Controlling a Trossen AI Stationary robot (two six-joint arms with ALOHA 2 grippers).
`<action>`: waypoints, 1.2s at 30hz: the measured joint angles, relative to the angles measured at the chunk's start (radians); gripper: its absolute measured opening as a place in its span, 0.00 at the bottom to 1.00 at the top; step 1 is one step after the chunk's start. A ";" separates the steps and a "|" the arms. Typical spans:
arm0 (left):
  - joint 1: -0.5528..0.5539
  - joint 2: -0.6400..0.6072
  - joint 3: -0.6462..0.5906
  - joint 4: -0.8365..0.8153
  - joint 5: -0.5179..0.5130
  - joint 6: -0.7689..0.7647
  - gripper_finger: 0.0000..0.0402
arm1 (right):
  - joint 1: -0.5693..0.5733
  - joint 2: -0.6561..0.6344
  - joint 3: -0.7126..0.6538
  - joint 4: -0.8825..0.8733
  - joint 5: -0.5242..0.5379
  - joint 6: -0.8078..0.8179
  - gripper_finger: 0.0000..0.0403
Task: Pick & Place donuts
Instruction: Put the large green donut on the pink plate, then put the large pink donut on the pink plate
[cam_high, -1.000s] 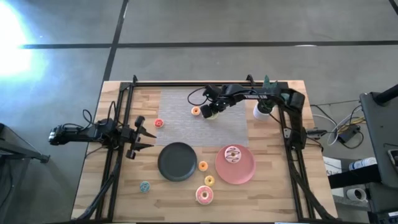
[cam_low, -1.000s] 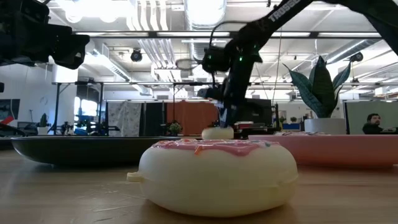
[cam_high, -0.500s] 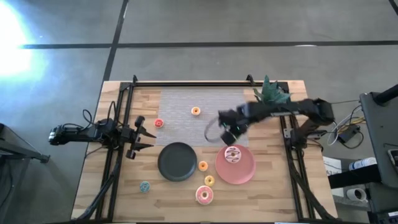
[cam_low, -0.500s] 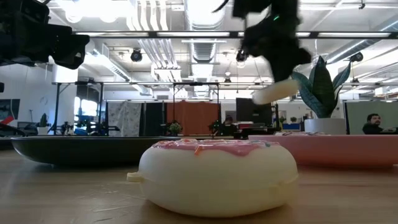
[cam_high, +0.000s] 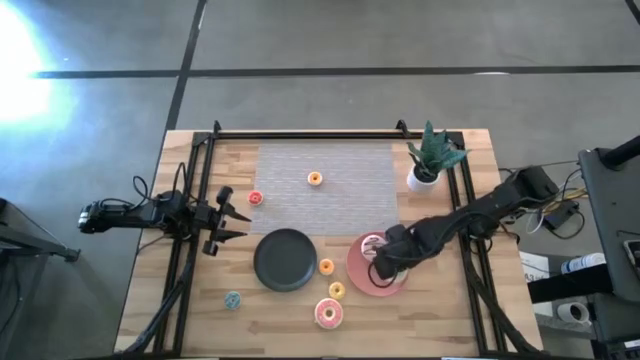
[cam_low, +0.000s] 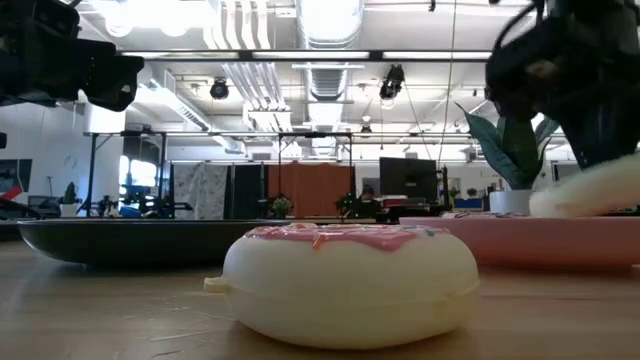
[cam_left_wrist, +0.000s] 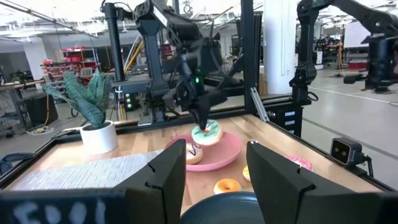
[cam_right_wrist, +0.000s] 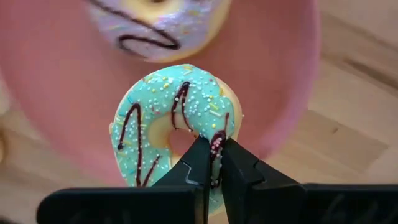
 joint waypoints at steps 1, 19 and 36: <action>0.000 0.000 0.000 0.000 0.000 0.000 0.36 | 0.003 0.007 -0.010 -0.004 0.006 0.023 0.03; 0.000 0.000 0.000 0.000 0.000 0.000 0.36 | 0.007 0.002 0.023 -0.077 0.053 -0.021 0.48; 0.000 0.000 0.000 0.000 0.000 0.000 0.36 | 0.010 0.206 0.353 0.151 0.203 -1.063 0.53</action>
